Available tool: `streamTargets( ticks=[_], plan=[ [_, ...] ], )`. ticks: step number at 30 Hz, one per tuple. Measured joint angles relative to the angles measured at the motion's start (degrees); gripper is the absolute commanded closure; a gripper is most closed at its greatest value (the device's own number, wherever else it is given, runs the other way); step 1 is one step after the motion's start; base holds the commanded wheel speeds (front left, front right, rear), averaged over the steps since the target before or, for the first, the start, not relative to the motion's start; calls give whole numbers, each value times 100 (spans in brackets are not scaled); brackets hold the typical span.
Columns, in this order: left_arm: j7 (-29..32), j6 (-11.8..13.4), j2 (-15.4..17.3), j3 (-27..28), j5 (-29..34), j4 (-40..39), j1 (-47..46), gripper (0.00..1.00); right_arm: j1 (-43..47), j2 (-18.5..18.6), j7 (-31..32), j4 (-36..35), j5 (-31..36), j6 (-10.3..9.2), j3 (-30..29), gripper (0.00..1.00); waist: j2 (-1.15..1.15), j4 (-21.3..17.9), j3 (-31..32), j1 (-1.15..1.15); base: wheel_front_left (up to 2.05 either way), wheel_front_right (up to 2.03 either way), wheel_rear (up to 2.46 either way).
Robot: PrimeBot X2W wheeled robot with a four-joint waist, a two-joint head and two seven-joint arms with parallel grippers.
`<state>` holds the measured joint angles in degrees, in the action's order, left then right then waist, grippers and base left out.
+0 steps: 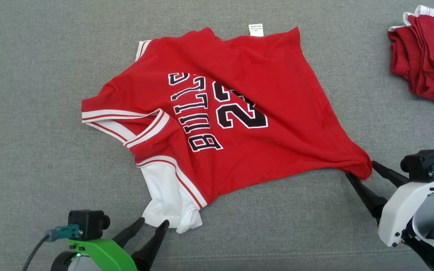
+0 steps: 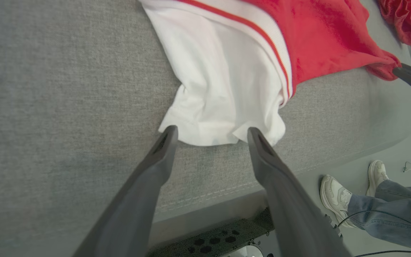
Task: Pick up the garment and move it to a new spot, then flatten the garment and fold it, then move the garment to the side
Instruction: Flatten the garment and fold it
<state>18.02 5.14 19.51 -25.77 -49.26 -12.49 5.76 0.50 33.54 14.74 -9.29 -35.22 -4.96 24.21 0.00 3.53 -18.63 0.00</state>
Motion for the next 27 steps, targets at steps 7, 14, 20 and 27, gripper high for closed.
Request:
streamTargets(
  ticks=[7, 14, 20, 27],
  plan=[
    [154, 53, 446, 132, 412, -357, -74, 0, 24, 438, 422, -288, 56, -40, -7, 0, 0, -20, 75, 0, 0, 0, 0],
    [521, 98, 680, 120, 533, -630, -73, 0, -2, 589, 842, -700, 54, -68, -5, 0, 0, -130, 78, 0, 0, 0, 0],
    [978, 100, 835, -77, 671, -656, -83, 0, -86, 589, 1226, -577, -64, -68, 35, 0, 0, -167, -36, 0, 0, 0, 0],
    [1270, 103, 879, -90, 756, -759, -299, 0, -481, 480, 1447, -421, -186, -66, 34, 0, 0, -188, -162, 0, 0, 0, 0]
  ],
)
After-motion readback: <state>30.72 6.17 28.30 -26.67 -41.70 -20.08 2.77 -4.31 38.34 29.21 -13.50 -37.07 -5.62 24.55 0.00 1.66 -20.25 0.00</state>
